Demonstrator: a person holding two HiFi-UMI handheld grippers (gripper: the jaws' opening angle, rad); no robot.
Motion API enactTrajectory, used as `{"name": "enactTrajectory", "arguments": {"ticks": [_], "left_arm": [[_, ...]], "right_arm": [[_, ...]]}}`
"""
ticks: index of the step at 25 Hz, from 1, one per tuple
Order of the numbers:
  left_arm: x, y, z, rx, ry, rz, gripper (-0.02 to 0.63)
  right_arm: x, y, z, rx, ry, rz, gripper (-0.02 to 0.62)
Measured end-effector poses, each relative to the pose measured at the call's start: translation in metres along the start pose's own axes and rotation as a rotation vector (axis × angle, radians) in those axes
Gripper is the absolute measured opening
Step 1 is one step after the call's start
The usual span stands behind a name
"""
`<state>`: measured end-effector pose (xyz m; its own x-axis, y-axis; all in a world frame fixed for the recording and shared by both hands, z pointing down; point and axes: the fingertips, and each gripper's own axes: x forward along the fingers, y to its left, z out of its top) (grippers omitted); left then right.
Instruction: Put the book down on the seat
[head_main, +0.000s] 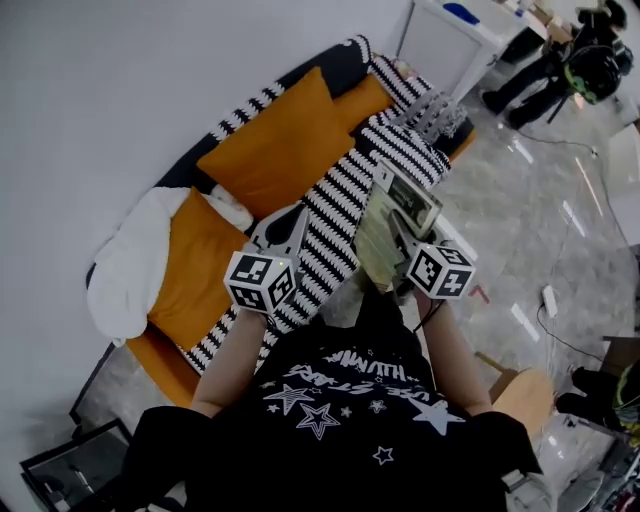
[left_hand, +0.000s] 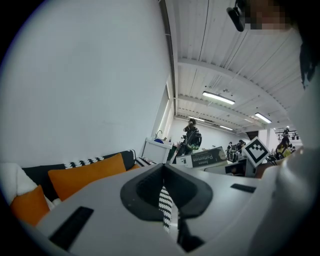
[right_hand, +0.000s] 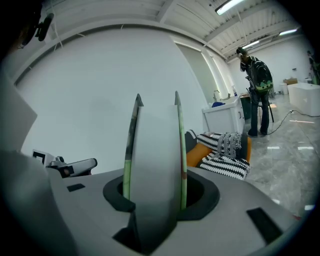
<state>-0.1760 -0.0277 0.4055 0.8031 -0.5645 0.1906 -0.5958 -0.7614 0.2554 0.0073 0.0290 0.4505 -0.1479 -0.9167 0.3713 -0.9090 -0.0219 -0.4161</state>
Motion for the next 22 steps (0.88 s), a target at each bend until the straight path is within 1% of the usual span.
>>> {"name": "enactTrajectory", "arguments": {"ticks": [4, 9, 15, 22], "left_arm": [[0.035, -0.001, 0.004, -0.005, -0.004, 0.046, 0.008], [0.089, -0.003, 0.010, -0.026, 0.001, 0.109, 0.008], [0.142, -0.016, 0.022, -0.026, 0.001, 0.165, 0.008], [0.202, -0.030, 0.016, -0.035, 0.010, 0.240, 0.008]], "right_arm": [[0.024, -0.029, 0.022, -0.010, 0.021, 0.040, 0.169], [0.057, -0.078, 0.054, -0.018, 0.057, 0.089, 0.169], [0.081, -0.148, 0.093, -0.037, 0.096, 0.089, 0.169], [0.108, -0.213, 0.120, -0.057, 0.144, 0.132, 0.169]]}}
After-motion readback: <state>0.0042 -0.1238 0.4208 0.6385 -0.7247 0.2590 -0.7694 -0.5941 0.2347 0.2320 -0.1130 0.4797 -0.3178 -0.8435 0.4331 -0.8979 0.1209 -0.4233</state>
